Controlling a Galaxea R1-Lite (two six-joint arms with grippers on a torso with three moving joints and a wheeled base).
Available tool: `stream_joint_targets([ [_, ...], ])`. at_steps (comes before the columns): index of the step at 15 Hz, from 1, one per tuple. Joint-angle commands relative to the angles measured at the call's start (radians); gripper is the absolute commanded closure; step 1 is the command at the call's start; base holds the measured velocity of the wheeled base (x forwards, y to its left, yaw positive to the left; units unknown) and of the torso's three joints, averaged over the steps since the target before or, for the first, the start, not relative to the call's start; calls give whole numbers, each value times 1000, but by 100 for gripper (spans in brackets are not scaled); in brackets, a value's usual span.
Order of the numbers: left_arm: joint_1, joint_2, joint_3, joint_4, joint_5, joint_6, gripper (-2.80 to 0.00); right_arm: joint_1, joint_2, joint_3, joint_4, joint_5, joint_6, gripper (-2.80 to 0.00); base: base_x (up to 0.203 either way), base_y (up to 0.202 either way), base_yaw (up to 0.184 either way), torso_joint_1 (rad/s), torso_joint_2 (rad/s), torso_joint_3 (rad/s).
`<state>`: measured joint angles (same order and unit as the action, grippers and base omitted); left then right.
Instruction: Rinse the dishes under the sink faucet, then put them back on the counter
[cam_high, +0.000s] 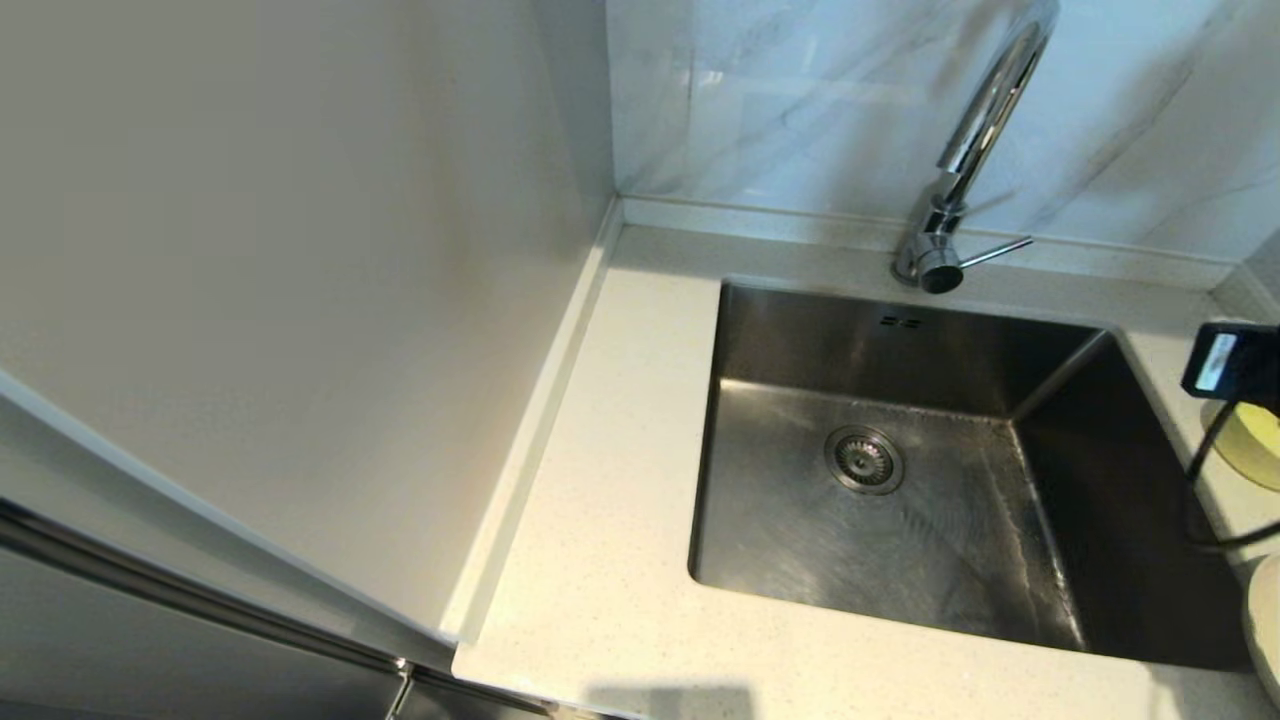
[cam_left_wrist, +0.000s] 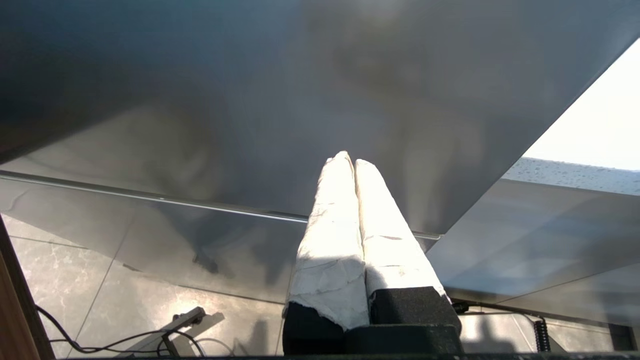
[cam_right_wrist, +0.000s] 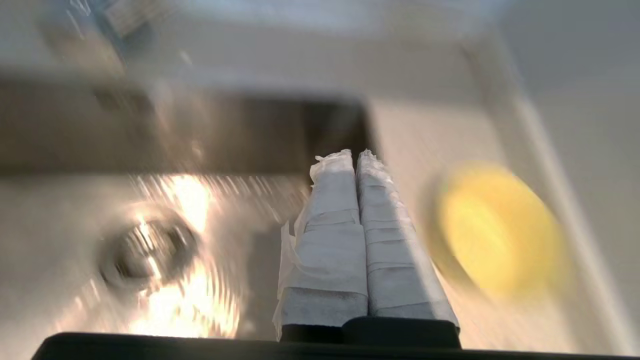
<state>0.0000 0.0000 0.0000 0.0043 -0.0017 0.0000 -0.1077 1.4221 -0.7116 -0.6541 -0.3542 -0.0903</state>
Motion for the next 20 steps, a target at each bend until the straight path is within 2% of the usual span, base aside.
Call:
stream_joint_targets([
  [1, 0, 0, 0, 0, 0, 0, 0, 0, -222, 95, 23, -37, -12, 0, 0, 0, 0, 0, 0, 0],
  [8, 0, 0, 0, 0, 0, 0, 0, -4, -683, 359, 61, -192, -72, 0, 0, 0, 0, 0, 0, 0],
  [11, 0, 0, 0, 0, 0, 0, 0, -3, -862, 481, 99, -219, -77, 0, 0, 0, 0, 0, 0, 0],
  [13, 0, 0, 0, 0, 0, 0, 0, -1, -971, 562, 120, -149, -79, 0, 0, 0, 0, 0, 0, 0],
  [17, 0, 0, 0, 0, 0, 0, 0, 0, -1134, 709, 250, 142, -65, 0, 0, 0, 0, 0, 0, 0],
  [19, 0, 0, 0, 0, 0, 0, 0, 0, -1132, 721, 298, 221, 35, 0, 0, 0, 0, 0, 0, 0],
  [20, 0, 0, 0, 0, 0, 0, 0, 0, -1132, 721, 375, 273, 64, 0, 0, 0, 0, 0, 0, 0],
])
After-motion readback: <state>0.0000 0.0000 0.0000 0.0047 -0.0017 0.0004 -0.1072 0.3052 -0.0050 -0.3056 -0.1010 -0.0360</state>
